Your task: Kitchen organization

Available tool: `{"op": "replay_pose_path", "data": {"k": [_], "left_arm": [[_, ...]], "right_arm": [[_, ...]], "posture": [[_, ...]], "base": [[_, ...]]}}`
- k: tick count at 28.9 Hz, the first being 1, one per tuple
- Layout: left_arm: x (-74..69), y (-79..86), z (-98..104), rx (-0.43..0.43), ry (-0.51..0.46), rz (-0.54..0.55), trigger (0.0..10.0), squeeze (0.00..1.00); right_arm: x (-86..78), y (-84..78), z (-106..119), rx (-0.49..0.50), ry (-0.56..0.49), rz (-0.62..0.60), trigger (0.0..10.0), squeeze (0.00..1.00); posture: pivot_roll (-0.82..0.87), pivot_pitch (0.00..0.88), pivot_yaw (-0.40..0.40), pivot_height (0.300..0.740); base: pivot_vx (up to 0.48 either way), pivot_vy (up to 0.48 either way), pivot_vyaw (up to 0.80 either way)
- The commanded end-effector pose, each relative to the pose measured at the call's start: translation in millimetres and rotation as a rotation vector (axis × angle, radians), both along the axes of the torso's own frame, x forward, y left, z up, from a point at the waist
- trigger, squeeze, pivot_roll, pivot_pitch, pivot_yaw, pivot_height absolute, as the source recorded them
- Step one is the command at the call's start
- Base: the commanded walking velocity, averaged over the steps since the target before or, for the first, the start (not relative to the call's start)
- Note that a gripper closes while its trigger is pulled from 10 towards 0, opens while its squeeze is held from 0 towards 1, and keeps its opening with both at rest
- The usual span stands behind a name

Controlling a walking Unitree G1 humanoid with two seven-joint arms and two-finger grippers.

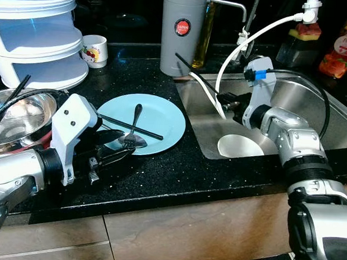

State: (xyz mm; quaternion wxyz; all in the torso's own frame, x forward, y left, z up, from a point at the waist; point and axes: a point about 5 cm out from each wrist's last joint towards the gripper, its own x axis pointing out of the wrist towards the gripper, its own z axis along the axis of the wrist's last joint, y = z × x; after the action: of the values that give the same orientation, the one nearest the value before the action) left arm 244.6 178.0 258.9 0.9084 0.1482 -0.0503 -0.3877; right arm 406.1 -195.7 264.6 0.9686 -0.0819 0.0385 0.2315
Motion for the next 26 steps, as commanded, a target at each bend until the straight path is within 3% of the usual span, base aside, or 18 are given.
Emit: {"op": "replay_pose_path", "data": {"k": [1,4,12,18,19,22,23,26], "left_arm": [[-0.3,-1.7,-2,0.010,0.005,-0.002,10.0,0.00],[-0.4,-1.9,-2,0.011,0.006,-0.002,10.0,0.00],[-0.5,-8.9,0,0.003,0.006,-0.035,10.0,0.00],[9.7,-22.7,1,-0.005,-0.004,-0.048,10.0,0.00],[14.0,-26.1,1,-0.007,-0.016,-0.038,10.0,0.00],[17.2,-28.8,2,-0.009,-0.031,-0.030,10.0,0.00],[22.4,-34.6,6,-0.043,-0.047,-0.025,10.0,0.00],[23.7,-36.4,8,-0.057,-0.049,-0.026,10.0,0.00]], "right_arm": [[-0.6,-5.8,-9,-0.050,0.017,-0.025,0.0,0.00],[-1.5,-9.3,-16,-0.096,0.039,-0.031,0.0,0.00],[-4.5,-20.2,-57,-0.382,0.209,-0.115,0.0,0.00],[-4.4,-17.3,-64,-0.432,0.229,-0.130,0.0,0.00],[-3.7,-15.0,-65,-0.435,0.227,-0.128,1.2,0.00],[-3.3,-12.9,-65,-0.436,0.227,-0.126,1.4,0.00],[-2.6,-8.1,-67,-0.441,0.229,-0.117,3.5,0.00],[-2.5,-6.6,-68,-0.444,0.229,-0.114,3.5,0.00]], "posture": [[0.04,0.104,-0.015,0.740],[0.04,0.105,-0.017,0.740],[0.04,0.105,-0.015,0.740],[0.04,0.094,-0.014,0.740],[0.04,0.093,-0.014,0.740],[0.04,0.089,-0.014,0.740],[0.04,0.088,-0.013,0.740],[0.04,0.088,-0.013,0.740]], "base": [[0.000,0.000,0.00],[0.000,0.000,0.00],[0.000,0.000,0.00],[0.000,0.000,0.00],[0.000,0.000,0.00],[0.000,0.000,0.00],[0.000,0.000,0.00],[0.000,0.000,0.00]]}}
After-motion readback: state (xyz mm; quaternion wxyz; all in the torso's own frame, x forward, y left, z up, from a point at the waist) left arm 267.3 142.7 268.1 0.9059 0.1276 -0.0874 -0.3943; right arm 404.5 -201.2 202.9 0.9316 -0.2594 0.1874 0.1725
